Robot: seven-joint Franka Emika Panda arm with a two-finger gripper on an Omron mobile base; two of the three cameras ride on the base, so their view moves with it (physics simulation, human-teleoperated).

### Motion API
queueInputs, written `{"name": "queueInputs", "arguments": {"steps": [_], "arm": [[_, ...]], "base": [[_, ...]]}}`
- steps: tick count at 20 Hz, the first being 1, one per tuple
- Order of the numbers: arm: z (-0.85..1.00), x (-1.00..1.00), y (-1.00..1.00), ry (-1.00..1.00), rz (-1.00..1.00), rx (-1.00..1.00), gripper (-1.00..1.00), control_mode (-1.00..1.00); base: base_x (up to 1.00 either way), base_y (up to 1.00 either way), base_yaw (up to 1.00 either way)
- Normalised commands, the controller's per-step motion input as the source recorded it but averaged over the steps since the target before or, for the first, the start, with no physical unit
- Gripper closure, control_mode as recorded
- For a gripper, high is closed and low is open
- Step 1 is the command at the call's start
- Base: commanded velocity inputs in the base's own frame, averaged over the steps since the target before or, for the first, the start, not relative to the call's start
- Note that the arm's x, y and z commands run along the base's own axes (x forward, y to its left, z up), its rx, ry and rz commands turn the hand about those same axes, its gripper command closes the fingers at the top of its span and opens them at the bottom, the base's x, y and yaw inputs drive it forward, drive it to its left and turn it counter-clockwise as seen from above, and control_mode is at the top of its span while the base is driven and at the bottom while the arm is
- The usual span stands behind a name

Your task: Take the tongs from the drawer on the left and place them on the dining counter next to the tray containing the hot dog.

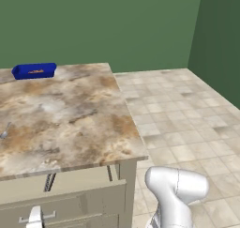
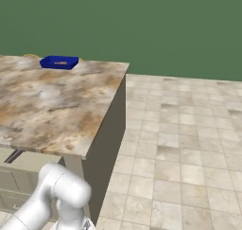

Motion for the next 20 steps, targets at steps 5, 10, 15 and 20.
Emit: {"name": "queueInputs", "arguments": {"steps": [5, 10, 15, 20], "arm": [[0.00, -0.68, 0.00, 0.00, -0.03, 0.00, 1.00, -1.00], [0.00, -0.56, 0.00, 0.00, -0.03, 0.00, 1.00, -1.00], [0.00, -0.37, 0.00, 0.00, -0.01, 0.00, 1.00, -1.00], [0.00, -0.02, 0.00, 0.00, 0.00, 0.00, -1.00, -1.00]], "base": [[0.00, 0.00, 0.00], [0.00, 0.00, 0.00], [0.00, 0.00, 0.00], [0.00, 0.00, 0.00]]}}
